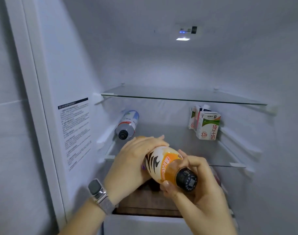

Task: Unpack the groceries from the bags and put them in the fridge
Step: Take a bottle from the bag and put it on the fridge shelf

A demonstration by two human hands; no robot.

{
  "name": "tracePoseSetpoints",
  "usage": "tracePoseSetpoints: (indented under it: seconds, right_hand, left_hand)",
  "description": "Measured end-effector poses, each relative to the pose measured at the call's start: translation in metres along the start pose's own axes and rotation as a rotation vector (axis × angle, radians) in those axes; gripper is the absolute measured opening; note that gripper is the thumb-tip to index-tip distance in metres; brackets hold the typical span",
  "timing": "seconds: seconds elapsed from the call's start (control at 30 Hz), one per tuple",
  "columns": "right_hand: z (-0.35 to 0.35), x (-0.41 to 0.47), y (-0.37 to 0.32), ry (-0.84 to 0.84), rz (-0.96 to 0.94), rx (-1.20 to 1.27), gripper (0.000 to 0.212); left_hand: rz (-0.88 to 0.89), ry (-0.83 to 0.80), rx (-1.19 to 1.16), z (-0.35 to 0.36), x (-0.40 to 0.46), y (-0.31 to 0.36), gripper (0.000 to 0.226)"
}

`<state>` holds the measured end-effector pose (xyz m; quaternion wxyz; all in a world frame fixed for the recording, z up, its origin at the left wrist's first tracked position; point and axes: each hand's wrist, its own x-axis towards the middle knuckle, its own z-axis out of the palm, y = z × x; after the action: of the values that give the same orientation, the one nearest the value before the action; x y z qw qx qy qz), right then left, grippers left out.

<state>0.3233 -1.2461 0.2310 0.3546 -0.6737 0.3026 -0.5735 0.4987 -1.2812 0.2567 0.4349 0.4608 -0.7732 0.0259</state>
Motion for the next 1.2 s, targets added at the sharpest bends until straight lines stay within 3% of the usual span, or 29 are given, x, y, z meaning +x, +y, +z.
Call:
tracePoseSetpoints:
  seconds: [0.37,0.5,0.6,0.77,0.87,1.0,1.2]
  right_hand:
    - [0.014,0.051,0.051,0.2,-0.011,-0.368,0.041]
    - [0.01,0.062,0.061,0.256,0.052,-0.495,0.039]
    - [0.011,0.074,0.054,0.216,0.054,-0.662,0.056]
    - [0.02,0.103,0.043,0.07,0.153,-0.945,0.064]
    - [0.024,0.126,0.043,-0.016,0.218,-1.081,0.052]
    - [0.034,0.156,0.053,-0.062,0.292,-1.037,0.047]
    - [0.065,0.184,0.063,-0.099,0.23,-1.094,0.042]
  left_hand:
    - [-0.193,-0.035,0.028,0.03,0.033,-0.05,0.073]
    - [-0.327,-0.011,0.254,0.021,0.016,-0.05,0.049]
    - [-0.367,-0.098,0.396,0.014,0.008,-0.048,0.036]
    - [-0.392,-0.102,0.401,0.005,0.0,-0.049,0.021]
    - [-0.412,-0.14,0.4,0.001,-0.001,-0.049,0.018]
    - [-0.418,-0.164,0.424,0.001,0.0,-0.053,0.029]
    - [-0.419,-0.14,0.481,0.005,-0.002,-0.05,0.028]
